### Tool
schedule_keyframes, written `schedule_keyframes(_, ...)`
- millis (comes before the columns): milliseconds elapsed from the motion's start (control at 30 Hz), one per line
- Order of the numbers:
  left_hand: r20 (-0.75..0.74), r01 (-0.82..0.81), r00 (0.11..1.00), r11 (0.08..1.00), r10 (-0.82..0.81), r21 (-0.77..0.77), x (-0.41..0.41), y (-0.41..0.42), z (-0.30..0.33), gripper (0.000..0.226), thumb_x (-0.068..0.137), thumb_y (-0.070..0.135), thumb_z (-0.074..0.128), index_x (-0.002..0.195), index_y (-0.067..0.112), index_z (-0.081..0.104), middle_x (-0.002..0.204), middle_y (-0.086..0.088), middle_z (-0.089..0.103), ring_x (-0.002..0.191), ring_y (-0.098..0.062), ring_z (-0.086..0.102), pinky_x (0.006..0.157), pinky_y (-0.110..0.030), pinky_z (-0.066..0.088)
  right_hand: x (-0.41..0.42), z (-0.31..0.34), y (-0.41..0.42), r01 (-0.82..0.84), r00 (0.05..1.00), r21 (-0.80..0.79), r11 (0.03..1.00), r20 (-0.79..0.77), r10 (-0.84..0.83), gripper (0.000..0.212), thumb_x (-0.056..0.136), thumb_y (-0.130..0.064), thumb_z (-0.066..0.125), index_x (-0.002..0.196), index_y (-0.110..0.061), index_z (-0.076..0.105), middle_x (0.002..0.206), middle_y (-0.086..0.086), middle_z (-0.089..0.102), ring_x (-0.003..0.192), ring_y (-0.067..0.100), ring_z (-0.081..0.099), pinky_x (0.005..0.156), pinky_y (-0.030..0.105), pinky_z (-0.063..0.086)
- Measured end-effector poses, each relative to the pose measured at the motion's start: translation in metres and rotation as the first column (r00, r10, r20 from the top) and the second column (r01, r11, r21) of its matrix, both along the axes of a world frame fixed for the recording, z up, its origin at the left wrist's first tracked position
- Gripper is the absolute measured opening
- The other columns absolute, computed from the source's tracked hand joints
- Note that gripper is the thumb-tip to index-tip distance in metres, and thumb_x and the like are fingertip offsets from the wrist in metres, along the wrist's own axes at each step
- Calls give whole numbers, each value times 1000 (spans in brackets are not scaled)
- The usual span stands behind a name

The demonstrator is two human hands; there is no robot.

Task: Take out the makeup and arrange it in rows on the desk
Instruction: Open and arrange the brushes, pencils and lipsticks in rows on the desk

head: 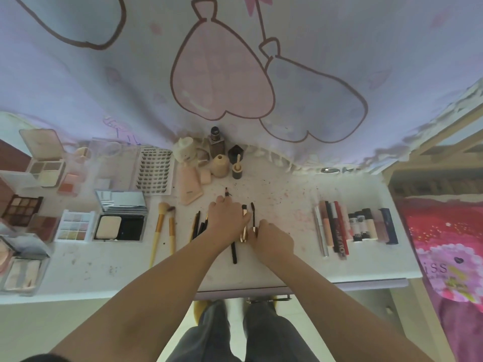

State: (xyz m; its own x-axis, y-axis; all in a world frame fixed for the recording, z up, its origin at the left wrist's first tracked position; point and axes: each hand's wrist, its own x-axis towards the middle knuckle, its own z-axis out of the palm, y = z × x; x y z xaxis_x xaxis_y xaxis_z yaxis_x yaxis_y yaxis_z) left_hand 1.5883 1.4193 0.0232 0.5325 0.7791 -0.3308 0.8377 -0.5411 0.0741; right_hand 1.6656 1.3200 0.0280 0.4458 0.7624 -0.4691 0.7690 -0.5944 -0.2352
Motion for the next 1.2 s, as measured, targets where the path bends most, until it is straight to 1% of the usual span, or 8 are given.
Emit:
schedule_keyframes(267, 114, 39, 992, 998, -44, 47, 21, -8, 15, 41, 97, 44, 32, 111, 12, 55, 114, -9, 55, 110, -27, 45, 87, -38, 38, 67, 25, -7, 56, 998, 59, 997, -12, -55, 30, 98, -37, 34, 101, -13, 52, 89, 3, 57, 79, 22, 55, 71, 32, 43)
schedule_keyframes(367, 216, 135, 966, 990, -143, 49, 56, -35, 20, 37, 97, 40, 34, 109, 13, 56, 109, -8, 58, 102, -26, 48, 81, -37, 37, 124, 36, -12, 87, 994, 11, 996, 70, -88, 26, 96, -21, 35, 104, -11, 58, 101, 8, 63, 94, 26, 57, 90, 35, 41)
schedule_keyframes(533, 196, 170, 970, 975, -141, -141, 114, -93, 3, 41, 97, 42, 31, 112, 13, 56, 114, -9, 56, 108, -27, 46, 87, -39, 35, 163, 30, -8, 42, 998, -95, 995, 57, -37, 21, 94, -20, 41, 96, -11, 59, 101, 7, 63, 92, 24, 59, 79, 31, 47)
schedule_keyframes(667, 76, 62, 996, 985, -50, -159, 134, -106, -6, 51, 96, 47, 30, 127, 11, 49, 121, -9, 53, 116, -27, 41, 92, -39, 32, 158, 22, -3, -53, 989, -62, 997, 138, 61, 23, 94, -34, 45, 85, -16, 55, 81, 0, 56, 75, 19, 54, 66, 28, 41)
schedule_keyframes(800, 107, -38, 993, 986, 56, -163, 134, -104, -4, 52, 94, 42, 38, 134, 9, 39, 121, -8, 52, 115, -26, 42, 91, -37, 32, 153, 17, 3, -110, 987, -41, 993, 116, 114, 31, 92, -43, 47, 75, -17, 48, 64, -4, 45, 66, 19, 49, 61, 27, 37)
schedule_keyframes(1000, 276, -88, 954, 991, 114, -105, 95, -91, 6, 29, 90, 37, 44, 100, 13, 57, 100, -4, 56, 98, -24, 49, 76, -32, 32, 144, 28, 19, 96, 937, -92, 991, -327, -121, 34, 90, -26, 49, 63, -7, 55, 52, 4, 51, 47, 18, 47, 48, 22, 36)
schedule_keyframes(1100, 463, -128, 851, 952, 249, -277, 71, -78, 16, 17, 95, 33, 43, 94, 17, 48, 75, 4, 53, 73, -20, 53, 55, -27, 32, 137, 46, 24, 333, 700, -76, 940, -648, -301, 32, 93, -18, 48, 64, -4, 54, 55, 7, 49, 38, 12, 37, 35, 18, 27)
schedule_keyframes(1200, 516, -86, 819, 942, 252, -324, 47, -62, 34, 20, 99, 36, 37, 96, 19, 46, 61, 9, 45, 56, -13, 46, 47, -28, 27, 128, 68, 21, 402, 484, -71, 913, -830, -278, 25, 97, -15, 46, 74, -6, 49, 61, 5, 49, 37, 6, 35, 33, 16, 24)
